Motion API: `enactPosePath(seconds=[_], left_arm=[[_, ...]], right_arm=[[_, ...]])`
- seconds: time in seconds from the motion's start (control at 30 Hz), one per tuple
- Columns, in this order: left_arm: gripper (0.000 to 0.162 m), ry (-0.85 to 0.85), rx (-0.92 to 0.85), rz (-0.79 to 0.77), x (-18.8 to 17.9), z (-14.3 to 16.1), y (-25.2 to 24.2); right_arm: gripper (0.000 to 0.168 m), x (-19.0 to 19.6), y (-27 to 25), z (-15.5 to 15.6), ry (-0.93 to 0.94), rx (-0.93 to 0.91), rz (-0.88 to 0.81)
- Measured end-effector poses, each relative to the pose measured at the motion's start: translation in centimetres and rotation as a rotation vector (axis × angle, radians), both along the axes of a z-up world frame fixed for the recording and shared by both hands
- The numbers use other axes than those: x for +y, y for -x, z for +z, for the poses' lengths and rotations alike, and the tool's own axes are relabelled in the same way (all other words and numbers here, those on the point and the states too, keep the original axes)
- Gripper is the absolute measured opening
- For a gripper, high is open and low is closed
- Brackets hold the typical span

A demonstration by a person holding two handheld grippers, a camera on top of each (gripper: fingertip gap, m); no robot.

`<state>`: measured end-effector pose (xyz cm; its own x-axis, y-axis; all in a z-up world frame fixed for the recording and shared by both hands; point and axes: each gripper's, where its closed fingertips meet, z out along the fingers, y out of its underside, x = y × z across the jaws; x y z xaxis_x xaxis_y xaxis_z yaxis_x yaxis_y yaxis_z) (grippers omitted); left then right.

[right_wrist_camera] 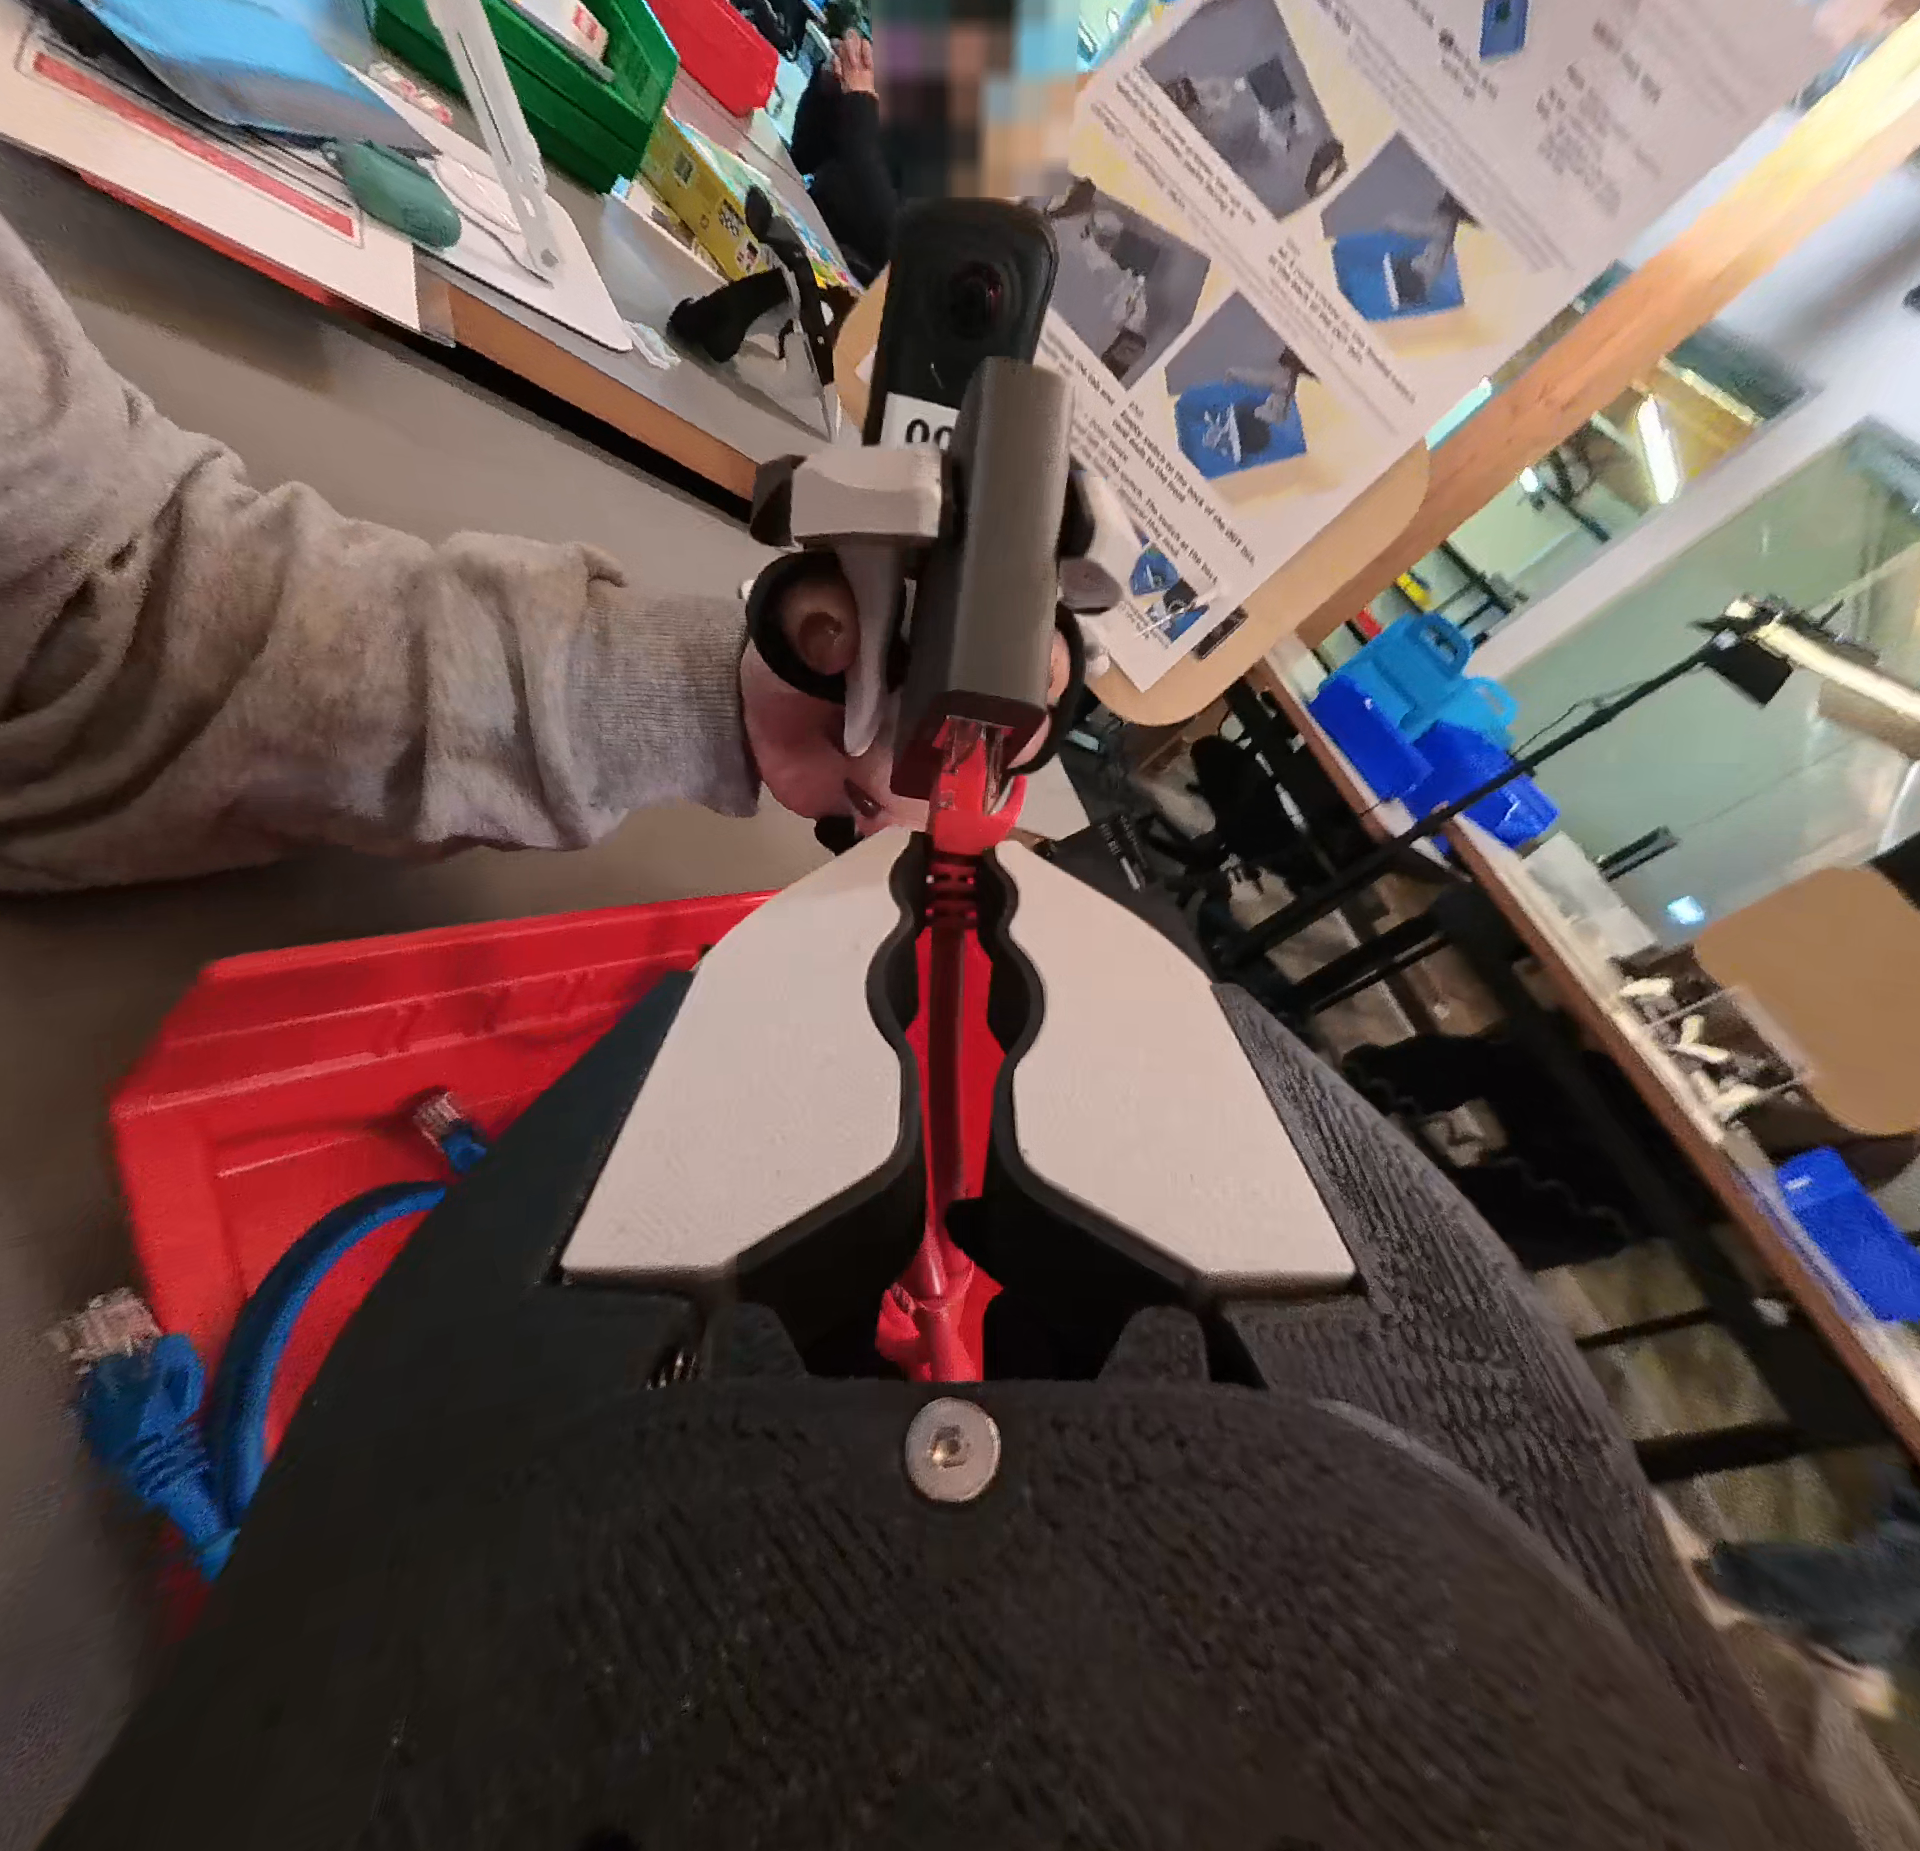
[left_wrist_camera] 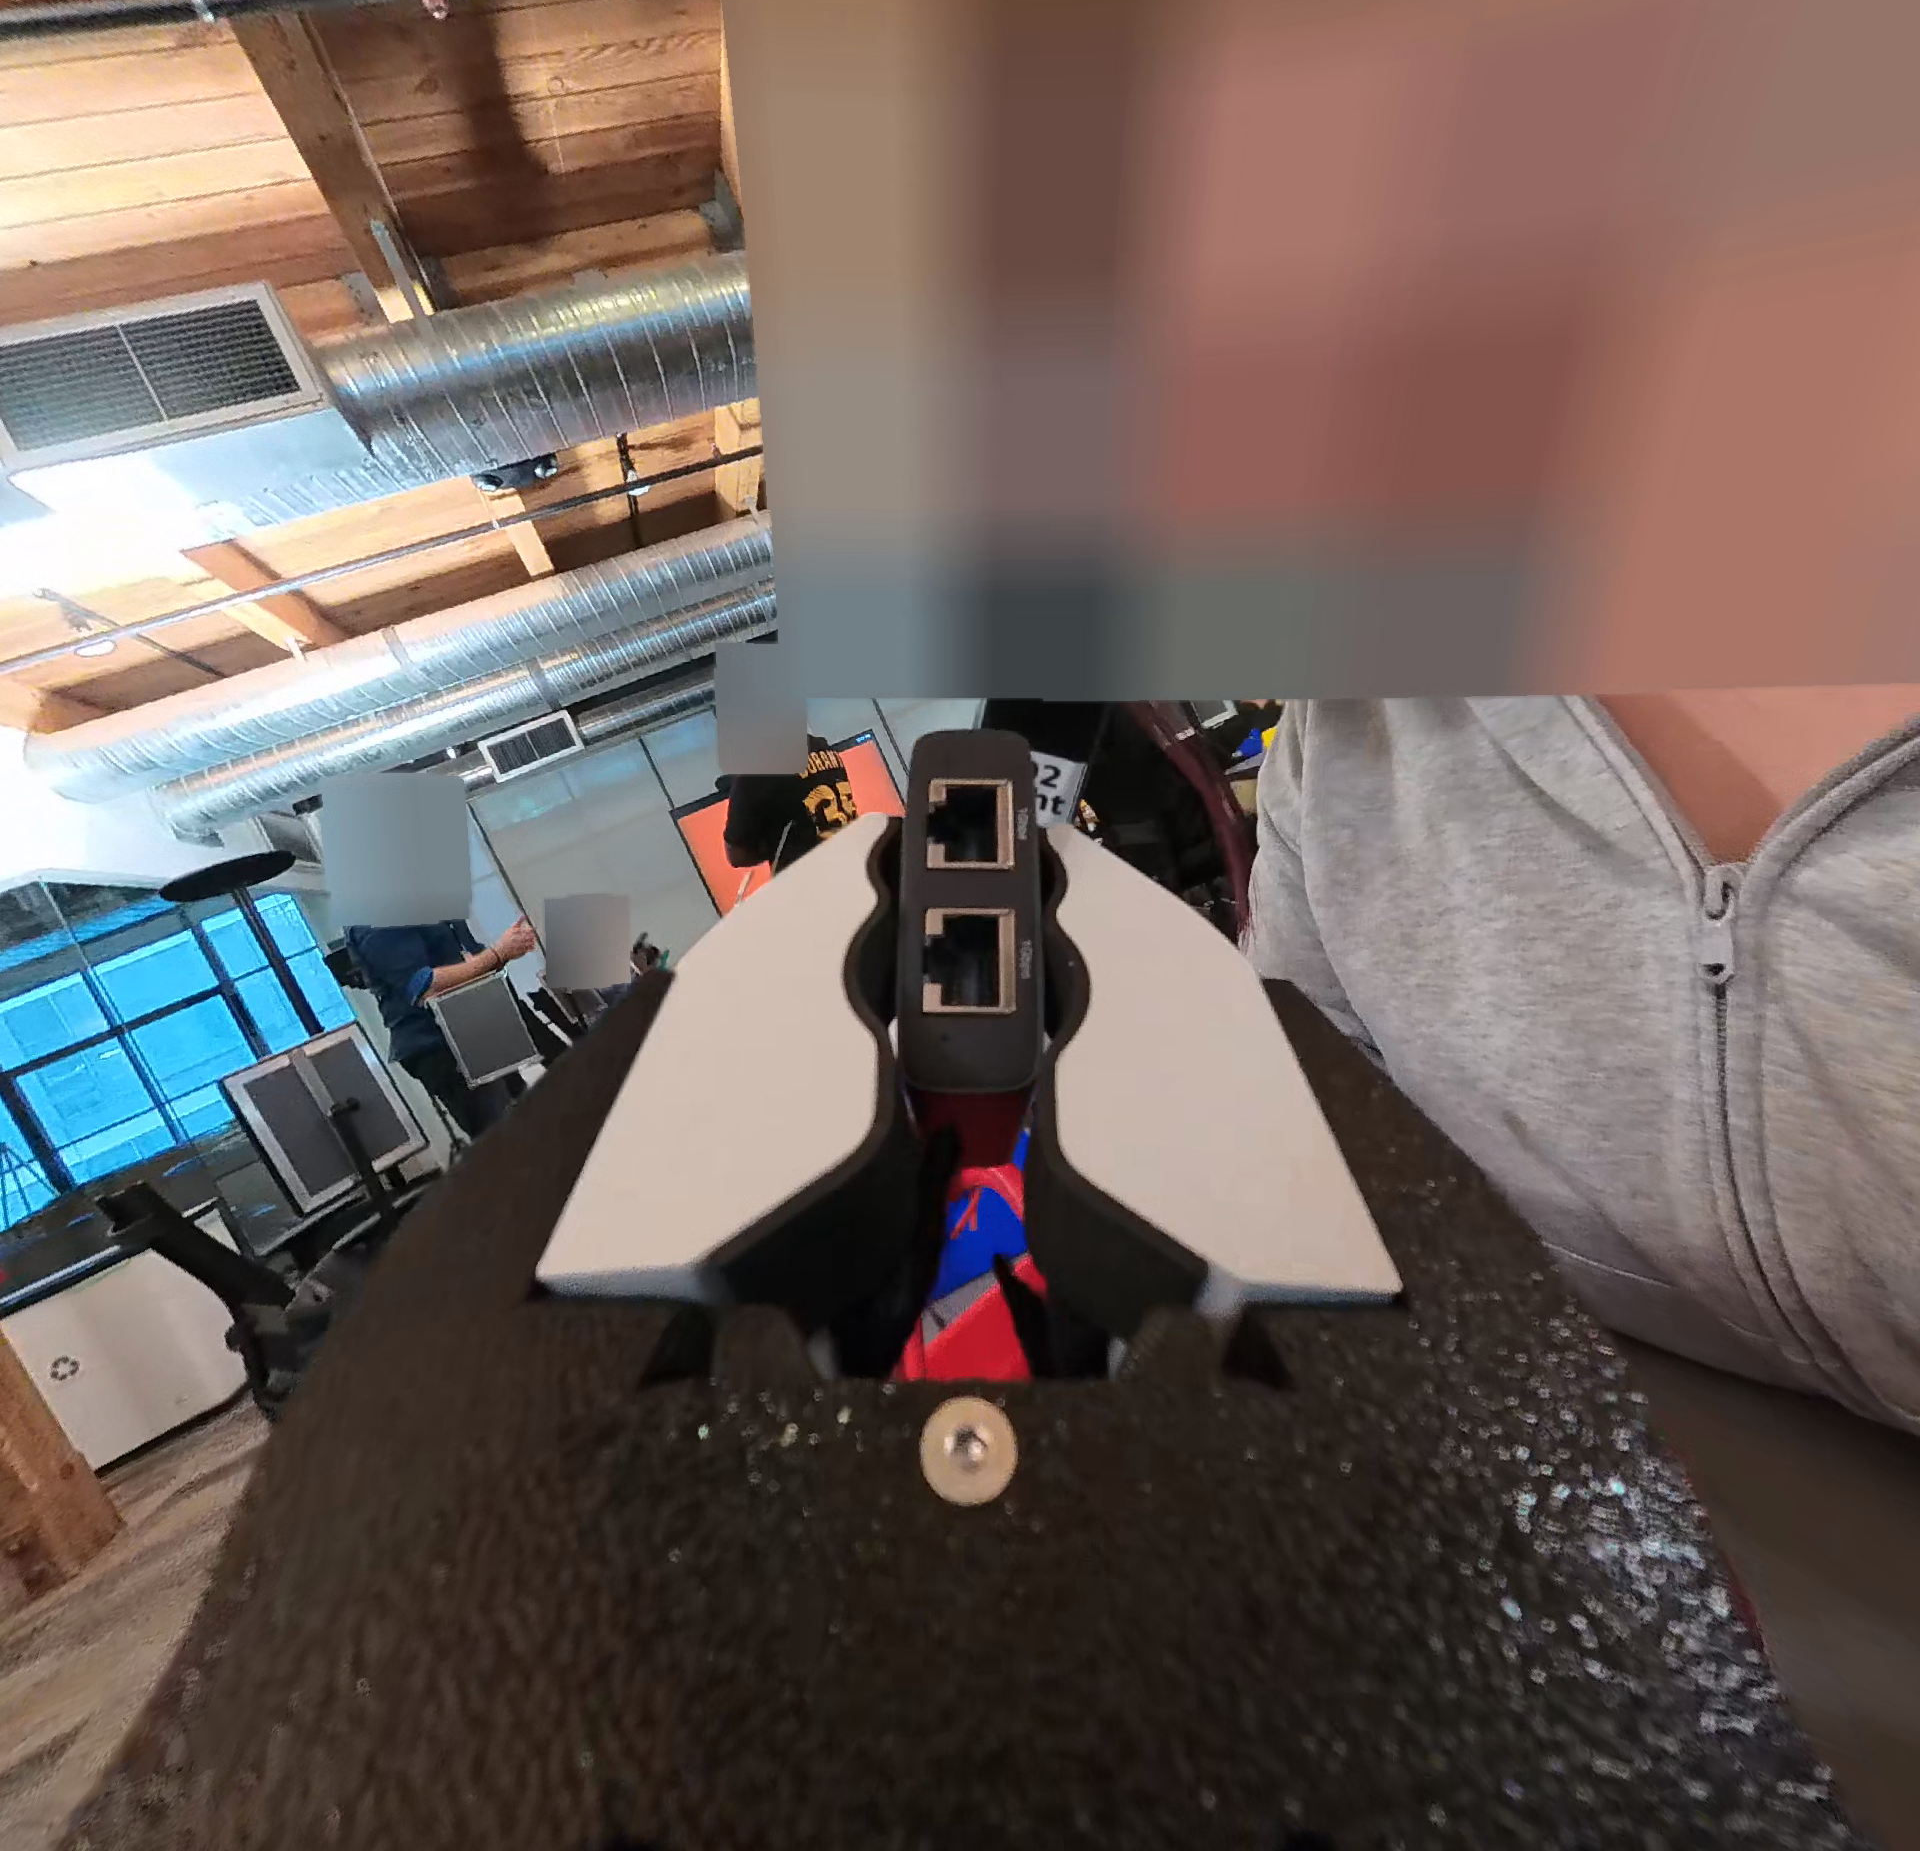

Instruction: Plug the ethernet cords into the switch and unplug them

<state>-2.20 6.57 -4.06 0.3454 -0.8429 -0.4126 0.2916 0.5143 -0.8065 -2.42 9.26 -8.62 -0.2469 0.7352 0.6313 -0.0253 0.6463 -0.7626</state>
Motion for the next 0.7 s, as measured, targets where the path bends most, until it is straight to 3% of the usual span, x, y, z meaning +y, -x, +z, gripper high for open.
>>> enactPosePath(seconds=[0.13, 0.23, 0.57, 0.7], left_arm=[[0.021, 0.005, -0.033, -0.036, 0.0, 0.0, -0.1], [0.022, 0.034, -0.015, 0.011, 0.9, -0.6, 0.2], [0.021, -0.006, 0.08, 0.128, 0.4, -0.4, 0.1], [0.021, -0.01, 0.092, 0.144, 0.8, -0.7, -0.2]], right_arm=[[0.008, 0.0, -0.3, 0.1, -0.091, 0.042, -0.003], [0.009, 0.9, 0.0, -0.6, -0.036, -0.025, -0.041], [0.015, 0.1, 1.0, 0.5, 0.117, 0.033, -0.026], [0.015, 0.5, 1.1, 0.1, 0.076, 0.025, -0.067]])
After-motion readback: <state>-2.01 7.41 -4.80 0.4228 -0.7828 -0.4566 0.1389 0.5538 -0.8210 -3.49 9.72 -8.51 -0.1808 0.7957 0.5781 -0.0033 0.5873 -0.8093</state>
